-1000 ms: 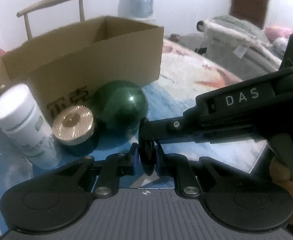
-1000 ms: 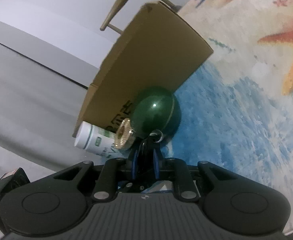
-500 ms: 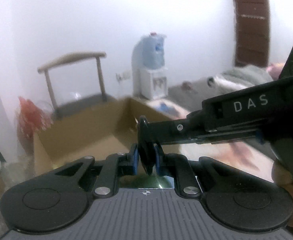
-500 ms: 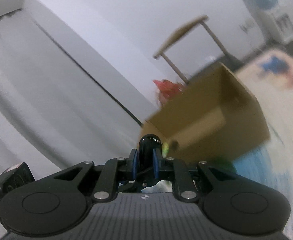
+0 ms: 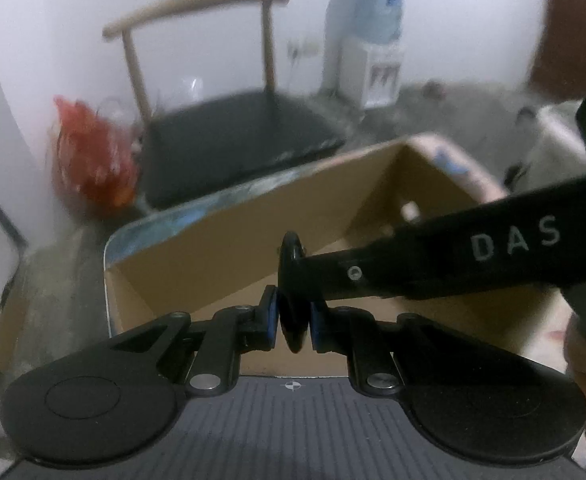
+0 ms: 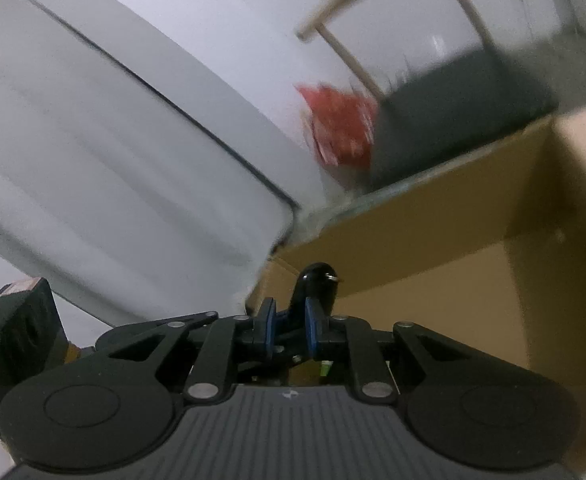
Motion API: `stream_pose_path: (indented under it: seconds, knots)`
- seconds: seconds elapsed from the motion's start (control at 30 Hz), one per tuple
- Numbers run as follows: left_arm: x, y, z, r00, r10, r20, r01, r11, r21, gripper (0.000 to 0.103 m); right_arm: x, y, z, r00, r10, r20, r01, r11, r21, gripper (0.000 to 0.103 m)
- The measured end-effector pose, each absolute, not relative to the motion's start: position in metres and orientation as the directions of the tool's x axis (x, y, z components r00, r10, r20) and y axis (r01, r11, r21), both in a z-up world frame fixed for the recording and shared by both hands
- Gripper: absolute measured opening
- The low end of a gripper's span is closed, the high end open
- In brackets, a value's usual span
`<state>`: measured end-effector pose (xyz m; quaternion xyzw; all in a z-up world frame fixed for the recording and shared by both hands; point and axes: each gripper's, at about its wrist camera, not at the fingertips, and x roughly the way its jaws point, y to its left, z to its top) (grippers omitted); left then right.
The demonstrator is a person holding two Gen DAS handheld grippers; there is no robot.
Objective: Organize rigid objects
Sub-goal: 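Carry the black fob with the right gripper down into the box, then open the right gripper to release the fob in the box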
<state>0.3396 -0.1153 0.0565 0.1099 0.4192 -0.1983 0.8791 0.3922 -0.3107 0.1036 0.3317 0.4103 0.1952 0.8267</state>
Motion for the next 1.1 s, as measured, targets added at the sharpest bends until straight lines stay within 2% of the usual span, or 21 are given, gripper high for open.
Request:
stream_pose_path:
  seconds: [0.2, 0.37, 0.5, 0.73, 0.9, 1.03, 1.1]
  knots:
    - [0.365, -0.107, 0.026, 0.523, -0.159, -0.838, 0.405, 0.911, 0.08, 0.015, 0.437, -0.304, 0.059, 0.514, 0.616, -0.597, 0.059, 0.669, 0.741, 0.018]
    - [0.362, -0.1, 0.028, 0.556, -0.105, -0.825, 0.388, 0.91, 0.146, 0.017, 0.45, -0.309, 0.04, 0.489, 0.641, -0.591, 0.118, 0.623, 0.774, 0.021]
    - [0.362, -0.099, 0.032, 0.557, -0.113, -0.823, 0.38, 0.915, 0.132, 0.017, 0.444, -0.317, 0.038, 0.497, 0.638, -0.588, 0.141, 0.609, 0.781, 0.025]
    - [0.352, -0.095, 0.051, 0.59, -0.13, -0.797, 0.369, 0.921, 0.122, 0.019, 0.422, -0.326, 0.054, 0.525, 0.629, -0.573, 0.123, 0.611, 0.782, 0.025]
    - [0.329, -0.08, 0.083, 0.633, -0.189, -0.751, 0.356, 0.932, 0.065, 0.03, 0.39, -0.337, 0.083, 0.573, 0.62, -0.536, 0.075, 0.612, 0.787, 0.025]
    - [0.296, -0.059, 0.117, 0.685, -0.243, -0.687, 0.343, 0.939, 0.01, 0.034, 0.343, -0.348, 0.113, 0.628, 0.612, -0.481, 0.01, 0.611, 0.792, 0.025]
    - [0.274, -0.046, 0.134, 0.714, -0.268, -0.647, 0.338, 0.941, -0.016, 0.041, 0.313, -0.354, 0.128, 0.656, 0.611, -0.442, -0.035, 0.61, 0.792, 0.025]
